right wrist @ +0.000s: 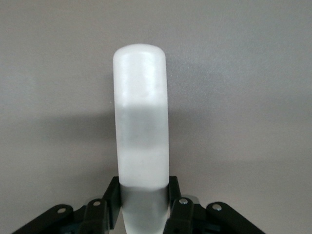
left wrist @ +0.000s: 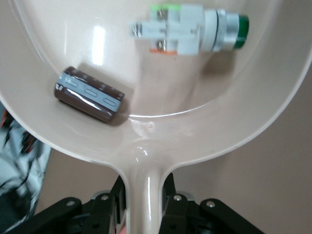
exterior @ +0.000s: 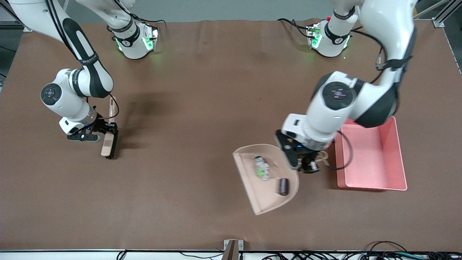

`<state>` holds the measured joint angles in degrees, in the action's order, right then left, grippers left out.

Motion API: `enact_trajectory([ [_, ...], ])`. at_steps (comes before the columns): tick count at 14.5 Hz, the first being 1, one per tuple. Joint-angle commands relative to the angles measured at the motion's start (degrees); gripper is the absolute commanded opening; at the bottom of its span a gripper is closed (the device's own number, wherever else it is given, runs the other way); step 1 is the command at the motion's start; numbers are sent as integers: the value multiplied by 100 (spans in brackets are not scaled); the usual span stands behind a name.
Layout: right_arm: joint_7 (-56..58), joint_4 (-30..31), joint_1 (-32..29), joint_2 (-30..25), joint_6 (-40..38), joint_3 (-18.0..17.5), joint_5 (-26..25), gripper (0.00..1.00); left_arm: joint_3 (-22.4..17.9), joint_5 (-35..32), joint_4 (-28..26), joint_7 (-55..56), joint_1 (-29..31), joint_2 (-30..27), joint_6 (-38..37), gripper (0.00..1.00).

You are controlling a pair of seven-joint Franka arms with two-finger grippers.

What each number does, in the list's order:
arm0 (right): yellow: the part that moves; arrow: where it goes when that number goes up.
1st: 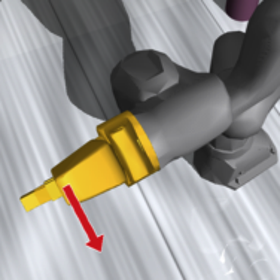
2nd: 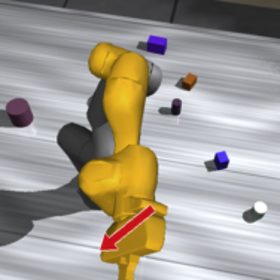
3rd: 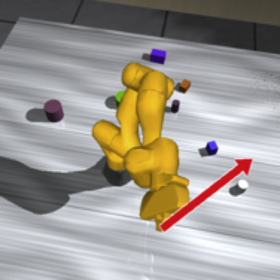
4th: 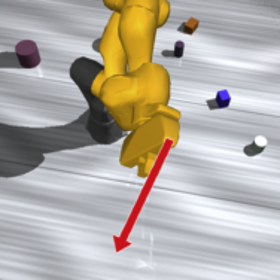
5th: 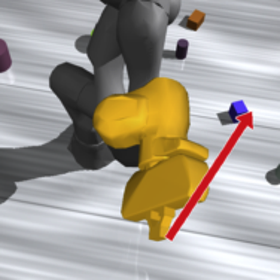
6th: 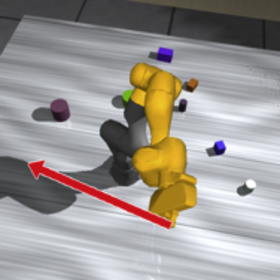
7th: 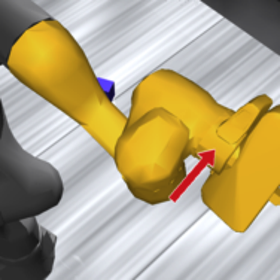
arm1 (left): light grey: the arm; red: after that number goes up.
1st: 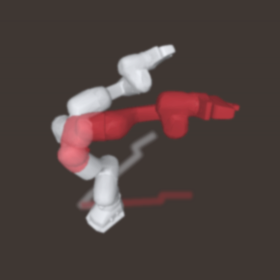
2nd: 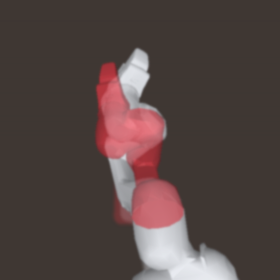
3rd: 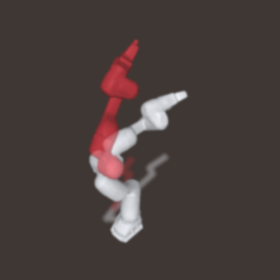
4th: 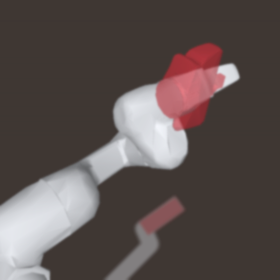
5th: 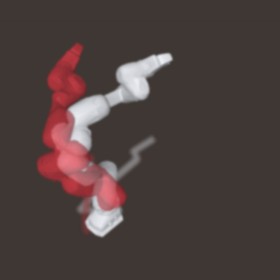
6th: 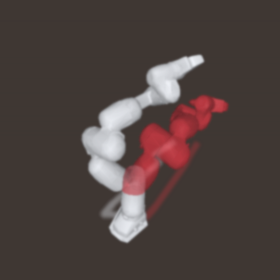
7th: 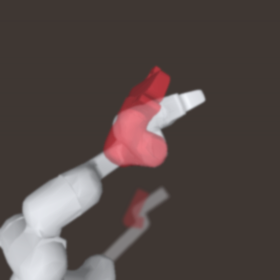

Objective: Clean e-waste and dump in bin
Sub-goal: 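Carry the dustpan with the left gripper over the pink bin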

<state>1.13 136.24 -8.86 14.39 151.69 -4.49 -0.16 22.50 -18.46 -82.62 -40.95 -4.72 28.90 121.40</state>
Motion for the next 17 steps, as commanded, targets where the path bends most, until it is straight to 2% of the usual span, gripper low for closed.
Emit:
enact_trajectory([
  [1, 10, 86, -169, 38, 142, -70, -46, 6, 106, 106, -167, -702, 637, -305, -238, 18],
  [3, 10, 78, -160, 55, 116, -70, -46, 19, 115, 115, -185, -1046, 989, -332, -397, 18],
  [4, 10, 69, -169, 55, 98, -70, -46, 30, 115, 115, -185, -1169, 1156, -341, -511, 18],
  [5, 10, 60, -160, 55, 98, -70, -46, 37, 115, 115, -185, -1414, 1384, -350, -564, 18],
  [6, 10, 43, -152, 47, 63, -70, -46, 55, 97, 98, -185, -1773, 1517, -358, -599, 18],
  [7, 44, 25, -160, 29, 11, -70, -46, 100, 88, 71, -211, -2211, 1710, -367, -643, 18],
  [9, 220, -71, -134, -58, -200, -79, -46, 100, 97, 36, -316, -3073, 2333, -350, -644, 18],
  [12, 256, -519, -134, -190, -1059, -87, -46, 100, 71, -25, -413, -3814, 2906, -358, -661, 18],
  [16, 264, -687, -187, -883, -1386, -87, -11, 100, 62, -1112, -615, -4026, 3188, -402, -968, 17],
  [17, 238, -748, -152, -1094, -1648, -114, -11, 100, 53, -1507, -694, -3939, 3188, -429, -1064, 11],
])
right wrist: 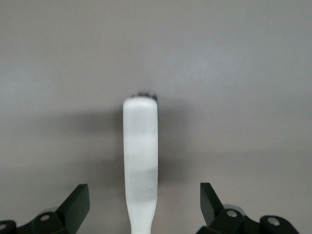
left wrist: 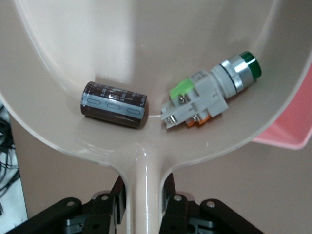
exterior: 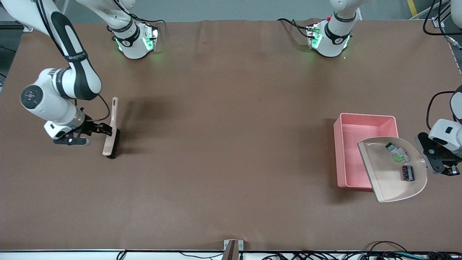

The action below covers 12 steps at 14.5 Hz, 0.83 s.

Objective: Clean e-waste and dump in bin
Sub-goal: 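Carry the dustpan with the left gripper over the pink bin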

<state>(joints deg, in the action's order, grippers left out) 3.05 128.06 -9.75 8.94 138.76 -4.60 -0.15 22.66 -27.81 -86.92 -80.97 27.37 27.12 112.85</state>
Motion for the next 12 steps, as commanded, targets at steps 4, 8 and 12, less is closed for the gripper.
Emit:
enact_trajectory([
  [4, -14, -745, -63, -972, -1717, -103, -2, 100, 19, -1506, -553, 99, 119, -242, -202, 10],
  [8, -14, -1230, -54, -1402, -2432, -120, 42, 100, 81, -2614, -870, 600, 84, -269, -228, 10],
  [12, -14, -2132, 87, -1632, -3703, -129, 42, 100, 90, -3335, -871, 907, -83, -207, -228, 10],
])
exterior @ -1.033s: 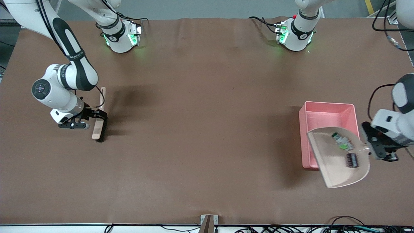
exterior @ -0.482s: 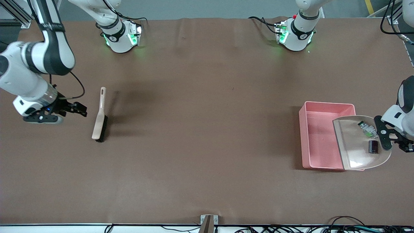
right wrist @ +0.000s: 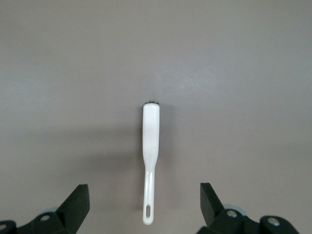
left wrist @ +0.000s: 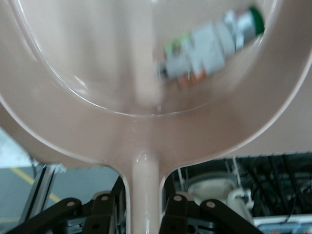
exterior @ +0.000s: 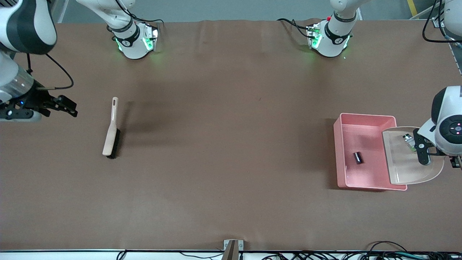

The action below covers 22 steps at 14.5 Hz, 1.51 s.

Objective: Clean e-waste and dump in bin
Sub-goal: 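Tilt the dustpan with the left gripper to dump e-waste into the bin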

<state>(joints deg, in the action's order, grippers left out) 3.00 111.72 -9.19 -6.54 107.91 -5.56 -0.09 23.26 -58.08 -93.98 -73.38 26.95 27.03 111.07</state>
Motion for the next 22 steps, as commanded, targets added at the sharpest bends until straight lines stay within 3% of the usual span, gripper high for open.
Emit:
enact_trajectory([
  [1, -10, -816, 66, -66, -943, -24, 26, 100, 30, -336, -156, 149, -49, -190, -51, 10],
  [7, 60, -1601, 83, -49, -1702, -23, -26, 100, 56, -582, -77, 140, -251, -207, -51, 10],
  [13, 86, -1829, 321, 82, -1808, 20, -79, 100, 1039, 94, 406, 245, -339, -251, -173, 10],
  [16, 8, -2547, 382, 425, -1896, 46, -149, 100, 1531, 139, 556, 552, -558, -207, -341, 10],
  [18, 34, -2691, 461, 583, -1905, 274, -123, 100, 1778, 349, 547, 1173, -690, -137, -341, 10],
  [22, 34, -2936, 812, 926, -1948, 862, 88, 100, 1788, 429, 529, 2861, -1365, 73, -341, 10],
])
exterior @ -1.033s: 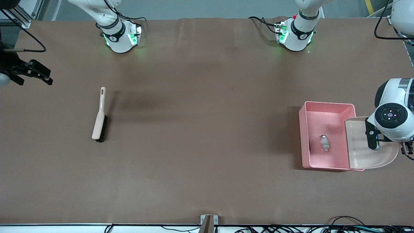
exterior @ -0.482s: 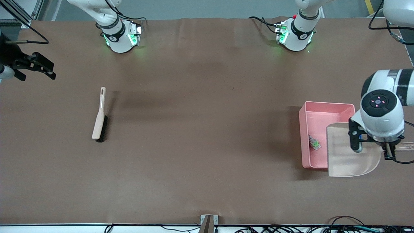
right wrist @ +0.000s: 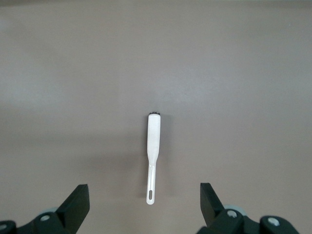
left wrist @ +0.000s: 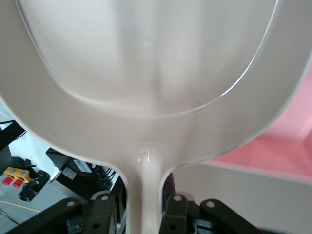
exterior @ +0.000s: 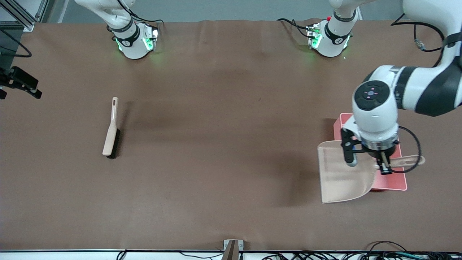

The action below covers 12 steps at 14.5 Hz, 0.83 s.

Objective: Clean e-waste and dump in bin
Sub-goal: 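Lower the dustpan onto the table with the left gripper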

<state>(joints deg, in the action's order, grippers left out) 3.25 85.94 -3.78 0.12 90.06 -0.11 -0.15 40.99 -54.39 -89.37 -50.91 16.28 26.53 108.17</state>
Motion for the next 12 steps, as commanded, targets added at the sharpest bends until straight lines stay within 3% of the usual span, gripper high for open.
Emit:
enact_trajectory([
  [1, 9, -367, 394, 313, -191, 458, 94, 100, 14, 69, 69, 1017, -466, 228, -51, 10],
  [6, -17, -332, 474, 296, -331, 485, 59, 100, -12, 473, 51, 3109, -1609, 896, -60, 9],
  [12, -17, -271, 483, 234, -419, 468, 59, 100, 6, 622, 78, 2333, -1953, 1688, 37, 9],
])
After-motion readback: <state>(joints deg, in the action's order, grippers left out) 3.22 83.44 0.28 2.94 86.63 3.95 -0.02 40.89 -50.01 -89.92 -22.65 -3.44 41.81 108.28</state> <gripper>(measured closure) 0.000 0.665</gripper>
